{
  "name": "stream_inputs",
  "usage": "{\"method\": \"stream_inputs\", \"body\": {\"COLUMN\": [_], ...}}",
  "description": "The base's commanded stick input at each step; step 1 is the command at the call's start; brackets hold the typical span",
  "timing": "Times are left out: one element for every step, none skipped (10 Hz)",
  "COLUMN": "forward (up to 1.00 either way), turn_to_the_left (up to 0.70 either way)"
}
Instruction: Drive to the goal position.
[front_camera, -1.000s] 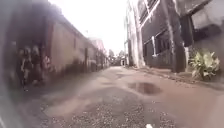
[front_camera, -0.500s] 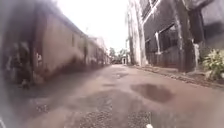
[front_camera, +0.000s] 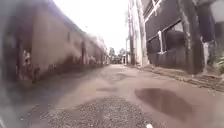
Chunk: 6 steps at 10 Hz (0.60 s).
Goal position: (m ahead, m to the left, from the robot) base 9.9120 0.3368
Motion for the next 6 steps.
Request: {"method": "stream_inputs", "body": {"forward": [1.00,1.00,1.00,1.00,1.00,1.00], "turn_to_the_left": [-0.05,-0.01,0.00,0.00,0.00,0.00]}}
